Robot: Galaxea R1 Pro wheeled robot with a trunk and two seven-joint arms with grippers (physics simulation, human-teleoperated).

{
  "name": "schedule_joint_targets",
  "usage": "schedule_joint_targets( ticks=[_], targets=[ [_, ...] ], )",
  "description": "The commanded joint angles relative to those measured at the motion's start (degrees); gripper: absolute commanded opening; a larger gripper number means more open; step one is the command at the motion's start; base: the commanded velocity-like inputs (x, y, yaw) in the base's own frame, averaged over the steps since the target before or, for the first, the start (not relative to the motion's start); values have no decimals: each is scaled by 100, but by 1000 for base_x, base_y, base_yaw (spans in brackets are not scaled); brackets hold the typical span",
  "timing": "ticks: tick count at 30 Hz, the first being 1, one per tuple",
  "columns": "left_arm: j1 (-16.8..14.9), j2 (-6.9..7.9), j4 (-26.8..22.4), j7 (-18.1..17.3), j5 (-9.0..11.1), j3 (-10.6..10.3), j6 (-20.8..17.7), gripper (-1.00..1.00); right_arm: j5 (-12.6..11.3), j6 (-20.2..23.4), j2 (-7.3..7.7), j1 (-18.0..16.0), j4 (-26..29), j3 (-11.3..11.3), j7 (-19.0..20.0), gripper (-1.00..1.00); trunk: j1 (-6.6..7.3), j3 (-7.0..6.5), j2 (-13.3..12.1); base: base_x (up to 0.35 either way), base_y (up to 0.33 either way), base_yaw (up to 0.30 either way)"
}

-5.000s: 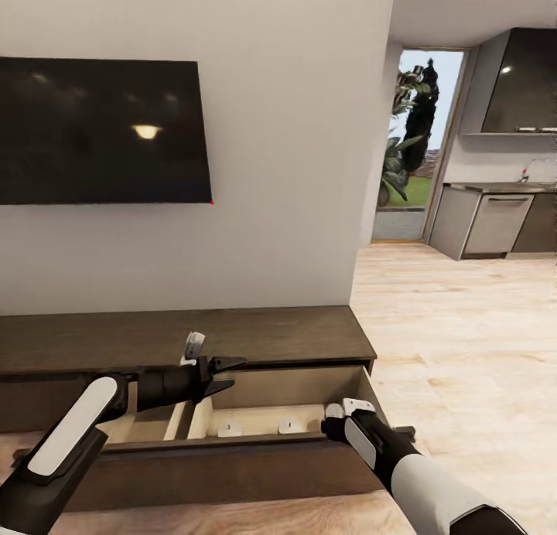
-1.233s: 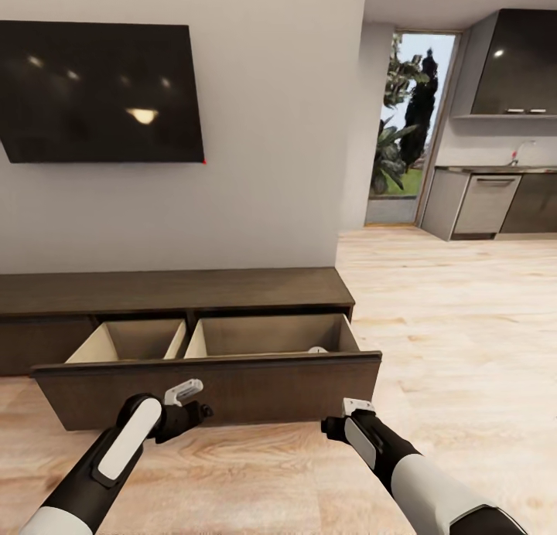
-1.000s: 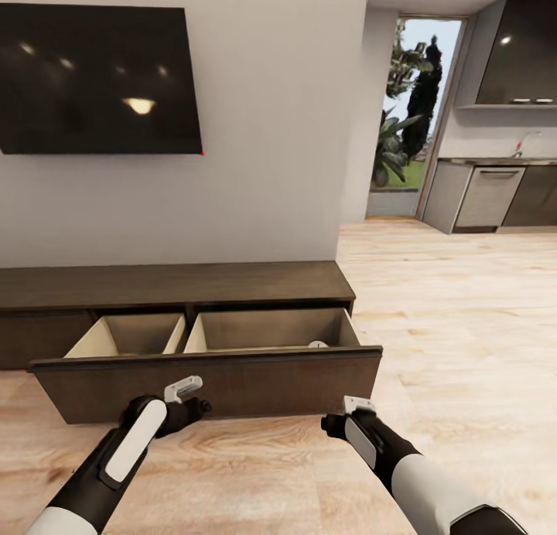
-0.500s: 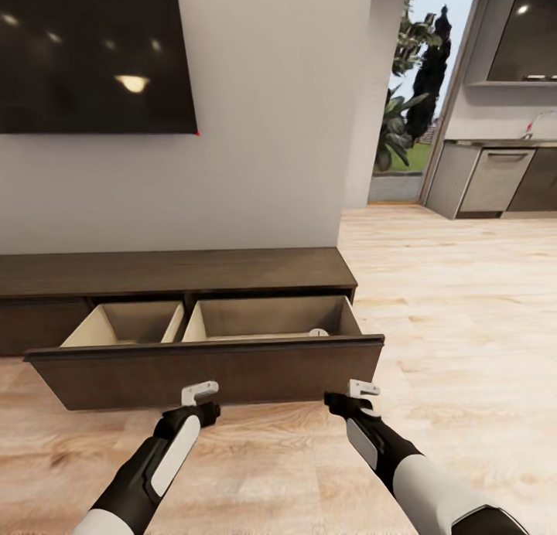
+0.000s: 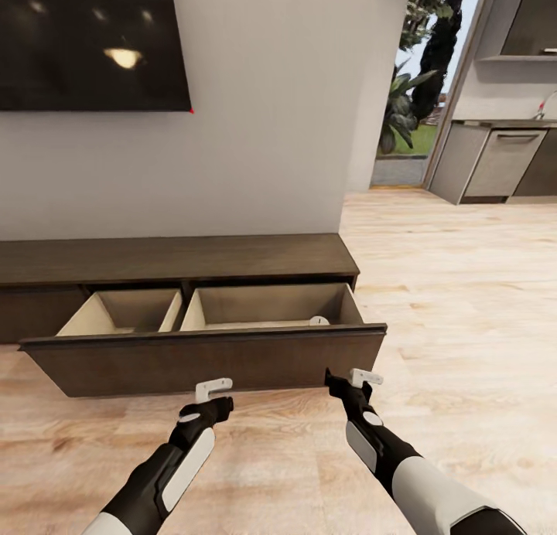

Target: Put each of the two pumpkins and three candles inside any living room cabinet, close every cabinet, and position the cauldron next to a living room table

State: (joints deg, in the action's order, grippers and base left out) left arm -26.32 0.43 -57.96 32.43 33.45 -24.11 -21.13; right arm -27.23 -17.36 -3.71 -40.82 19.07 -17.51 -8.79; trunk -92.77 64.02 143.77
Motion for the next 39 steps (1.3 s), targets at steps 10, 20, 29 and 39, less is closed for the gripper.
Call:
schedule_joint_targets(
  ticks=[10,20,29,39],
  targets=[
    [13,33,-20,42,26,-310,578,100,-42,99,-1,-5,-162,-55,-35,100,-24,227,16,0,0,0],
    [64,228,-21,54,6,-1034,1561,100,-26,128,1,-5,-383,-51,-35,100,-50,449,29,0,0,0],
    [71,308,-72,56,2,-1263,2132,100,-36,-167,-1,-5,-387,-50,-34,100,-73,648,41,0,0,0],
    [141,465,-400,131,-641,-1347,2657,100,-33,-179,-7,-5,-387,-51,-26,100,-84,737,47,0,0,0]
  ],
)
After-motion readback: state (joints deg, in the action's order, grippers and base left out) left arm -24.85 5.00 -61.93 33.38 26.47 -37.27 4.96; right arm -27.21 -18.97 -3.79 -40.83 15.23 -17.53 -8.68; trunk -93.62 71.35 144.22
